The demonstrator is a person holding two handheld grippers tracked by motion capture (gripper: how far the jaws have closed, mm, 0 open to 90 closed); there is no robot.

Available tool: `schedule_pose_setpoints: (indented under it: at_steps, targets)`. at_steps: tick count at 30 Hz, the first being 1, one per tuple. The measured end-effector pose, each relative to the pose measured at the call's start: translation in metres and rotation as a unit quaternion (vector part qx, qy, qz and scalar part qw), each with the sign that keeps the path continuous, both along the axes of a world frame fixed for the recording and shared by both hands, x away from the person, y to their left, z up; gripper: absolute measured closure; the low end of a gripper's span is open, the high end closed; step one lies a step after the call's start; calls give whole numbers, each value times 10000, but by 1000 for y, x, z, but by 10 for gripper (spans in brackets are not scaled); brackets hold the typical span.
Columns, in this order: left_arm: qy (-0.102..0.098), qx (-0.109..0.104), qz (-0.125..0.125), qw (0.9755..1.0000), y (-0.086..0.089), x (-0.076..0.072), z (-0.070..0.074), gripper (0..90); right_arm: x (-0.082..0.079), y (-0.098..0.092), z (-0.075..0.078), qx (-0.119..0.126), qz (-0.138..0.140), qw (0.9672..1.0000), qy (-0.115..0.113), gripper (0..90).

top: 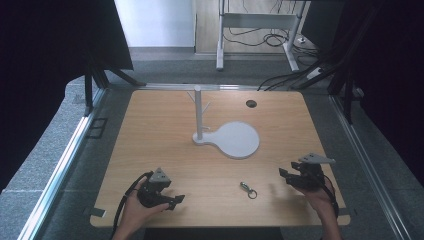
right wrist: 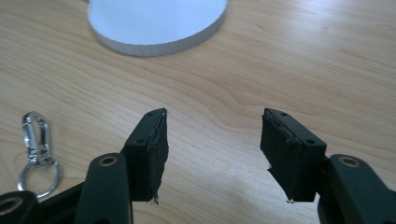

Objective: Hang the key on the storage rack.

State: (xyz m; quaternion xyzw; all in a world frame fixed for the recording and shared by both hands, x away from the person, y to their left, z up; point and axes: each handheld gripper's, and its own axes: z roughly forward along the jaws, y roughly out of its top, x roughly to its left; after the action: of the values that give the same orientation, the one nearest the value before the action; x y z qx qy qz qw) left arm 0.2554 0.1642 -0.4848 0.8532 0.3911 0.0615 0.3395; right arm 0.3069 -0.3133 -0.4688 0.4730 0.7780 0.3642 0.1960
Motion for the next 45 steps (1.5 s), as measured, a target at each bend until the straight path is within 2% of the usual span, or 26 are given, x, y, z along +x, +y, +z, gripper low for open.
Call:
schedule_pose_setpoints:
  at_steps: [7, 11, 16, 23, 28, 32, 38, 45]
  targets:
    - [-26, -88, -5, 10000, 2, -1, 1, 251, 2, 11, 1, -106, 210, 9997, 45, 437]
    - [26, -66, 29, 10000, 3, 1, -1, 251, 6, 15, 3, -142, 334, 9993, 76, 451]
    - [14, -98, 61, 9999, 4, 1, 0, 252, 5, 16, 10, -59, 522, 9986, 114, 470]
    - [-26, -148, 81, 9999, 6, 0, 4, 252, 2, 24, 25, -221, 874, 9954, 317, 493]
    - [-50, -177, 61, 9998, 6, -1, 5, 251, 5, 28, 35, -271, 902, 9949, 353, 504]
    - [-32, -192, 48, 9998, 6, -1, 5, 251, 10, 31, 36, -333, 949, 9939, 450, 507]
    - [-2, -229, 122, 9997, 12, 1, 4, 251, 17, 44, 35, -444, 1157, 9899, 684, 512]
    - [8, -212, 70, 9998, 8, 0, 3, 253, 17, 58, 36, -668, 1303, 9854, 863, 517]
